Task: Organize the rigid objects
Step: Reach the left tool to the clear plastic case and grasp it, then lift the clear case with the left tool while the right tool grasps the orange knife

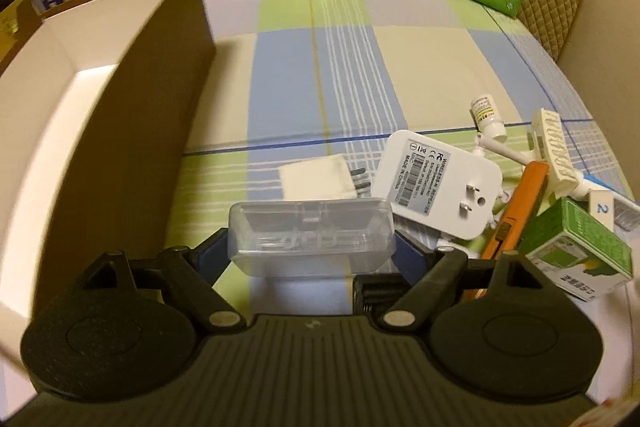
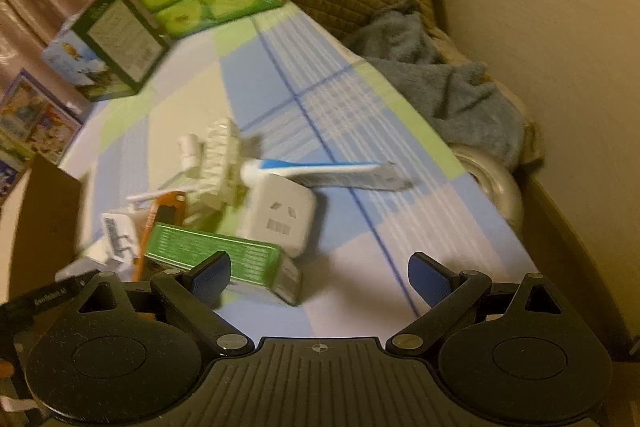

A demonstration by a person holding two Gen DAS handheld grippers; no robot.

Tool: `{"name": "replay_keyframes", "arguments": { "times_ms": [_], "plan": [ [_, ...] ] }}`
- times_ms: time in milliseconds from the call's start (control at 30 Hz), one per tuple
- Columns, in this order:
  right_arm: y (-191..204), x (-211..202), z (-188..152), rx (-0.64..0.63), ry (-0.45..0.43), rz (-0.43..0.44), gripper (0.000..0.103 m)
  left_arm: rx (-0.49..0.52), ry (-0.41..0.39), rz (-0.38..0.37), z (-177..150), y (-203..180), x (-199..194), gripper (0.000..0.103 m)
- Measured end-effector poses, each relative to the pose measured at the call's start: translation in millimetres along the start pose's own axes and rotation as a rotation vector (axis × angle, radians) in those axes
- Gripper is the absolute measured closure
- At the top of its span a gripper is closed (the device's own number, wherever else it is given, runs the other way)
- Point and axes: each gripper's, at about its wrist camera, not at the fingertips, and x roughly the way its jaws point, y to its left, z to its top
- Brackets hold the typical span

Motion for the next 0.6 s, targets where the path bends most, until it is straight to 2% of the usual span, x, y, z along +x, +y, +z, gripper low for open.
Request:
{"name": "replay_keyframes", "arguments": {
  "times_ms": [100, 333, 467, 600],
  "plan": [
    [15.1, -4.3, 2.0, -0.040, -0.015, 0.087, 0.023, -0.015, -0.020, 0.007, -8.3, 4.0, -18.9, 0.020],
    [57.7, -5.2, -9.3, -0.161, -0.004, 0.316, 0.038, -0.074, -0.068, 0.060, -33.2, 11.4, -61.3, 0.020],
    [74.8, 17.0, -20.5, -0.203, 0.060, 0.372, 0.043, -0.132, -0.086, 0.106, -51.3, 21.1, -85.3, 0.020],
    [82.7, 41.5, -29.3, -0.181, 0.103, 0.393, 0.053, -0.196, -0.088, 0.157, -70.4, 39.0, -103.4, 0.020]
  ]
}}
